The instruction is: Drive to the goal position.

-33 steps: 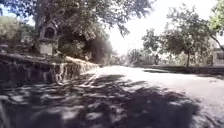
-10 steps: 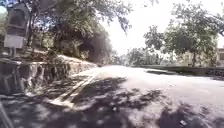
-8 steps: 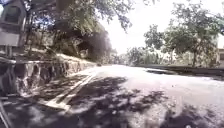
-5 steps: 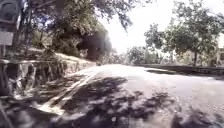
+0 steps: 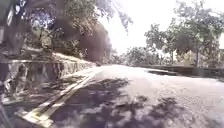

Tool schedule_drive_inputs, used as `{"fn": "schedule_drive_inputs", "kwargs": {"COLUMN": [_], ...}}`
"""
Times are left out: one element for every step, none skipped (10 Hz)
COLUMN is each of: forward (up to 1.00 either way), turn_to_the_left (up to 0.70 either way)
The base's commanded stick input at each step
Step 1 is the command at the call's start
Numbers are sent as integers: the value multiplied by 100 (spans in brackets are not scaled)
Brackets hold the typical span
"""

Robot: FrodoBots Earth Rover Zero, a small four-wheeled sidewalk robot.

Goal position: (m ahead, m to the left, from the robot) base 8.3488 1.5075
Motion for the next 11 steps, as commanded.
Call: {"fn": "schedule_drive_inputs", "kwargs": {"forward": [50,50,50,50,50,50,50,50,50,50,50], "turn_to_the_left": [0,0,0,0,0,0,0,0,0,0,0]}}
